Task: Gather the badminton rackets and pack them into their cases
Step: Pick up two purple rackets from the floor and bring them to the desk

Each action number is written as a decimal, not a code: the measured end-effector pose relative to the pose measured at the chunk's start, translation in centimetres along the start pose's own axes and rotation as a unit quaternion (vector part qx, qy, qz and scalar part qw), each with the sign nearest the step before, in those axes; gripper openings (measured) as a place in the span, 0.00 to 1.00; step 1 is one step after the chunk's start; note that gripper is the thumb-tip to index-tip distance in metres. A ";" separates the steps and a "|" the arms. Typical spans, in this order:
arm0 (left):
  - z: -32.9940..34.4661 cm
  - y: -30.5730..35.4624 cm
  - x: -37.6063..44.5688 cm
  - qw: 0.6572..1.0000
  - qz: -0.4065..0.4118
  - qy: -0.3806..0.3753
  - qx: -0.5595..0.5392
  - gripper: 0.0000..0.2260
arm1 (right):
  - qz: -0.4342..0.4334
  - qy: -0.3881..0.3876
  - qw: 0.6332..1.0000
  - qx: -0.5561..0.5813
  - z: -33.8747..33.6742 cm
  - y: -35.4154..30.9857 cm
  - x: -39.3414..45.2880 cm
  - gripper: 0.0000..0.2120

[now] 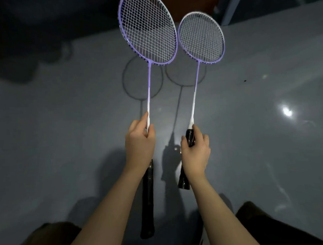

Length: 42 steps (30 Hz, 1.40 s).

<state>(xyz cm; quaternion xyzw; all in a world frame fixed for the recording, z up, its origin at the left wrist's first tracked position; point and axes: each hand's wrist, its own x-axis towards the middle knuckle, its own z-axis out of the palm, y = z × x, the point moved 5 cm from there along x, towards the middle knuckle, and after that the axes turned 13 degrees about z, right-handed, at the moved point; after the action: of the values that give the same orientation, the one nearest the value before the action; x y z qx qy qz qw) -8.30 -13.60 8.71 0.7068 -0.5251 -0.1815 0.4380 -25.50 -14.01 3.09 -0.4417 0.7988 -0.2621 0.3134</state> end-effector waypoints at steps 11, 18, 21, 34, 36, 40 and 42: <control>-19.5 27.0 4.9 0.998 0.066 -0.007 0.021 0.17 | -0.003 -0.019 0.997 0.075 -24.0 -23.1 -13.2 0.24; -31.4 43.7 8.4 0.991 0.129 -0.018 0.023 0.16 | -0.073 -0.023 0.993 0.086 -38.8 -37.8 -17.9 0.24; -34.9 48.8 10.2 0.992 0.120 0.006 0.038 0.16 | -0.116 -0.051 0.988 0.088 -42.9 -43.3 -18.0 0.24; -43.6 53.8 21.9 0.966 0.114 0.136 0.189 0.14 | -0.342 -0.101 0.934 0.030 -42.9 -61.3 -12.7 0.23; -44.5 52.6 24.4 0.966 0.103 0.150 0.185 0.14 | -0.359 -0.100 0.928 0.022 -41.4 -63.5 -11.9 0.23; -46.5 49.3 30.5 0.967 0.082 0.167 0.172 0.14 | -0.372 -0.104 0.922 0.017 -36.9 -67.6 -9.9 0.23; -47.5 47.7 34.1 0.967 0.083 0.173 0.168 0.14 | -0.367 -0.112 0.923 0.017 -34.0 -70.2 -8.6 0.24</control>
<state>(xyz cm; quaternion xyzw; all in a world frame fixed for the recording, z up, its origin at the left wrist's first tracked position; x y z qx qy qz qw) 10.98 -27.06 80.39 0.7445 -0.5212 0.0714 0.4111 -8.83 -34.92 76.88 -0.7249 0.5357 -0.3209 0.2907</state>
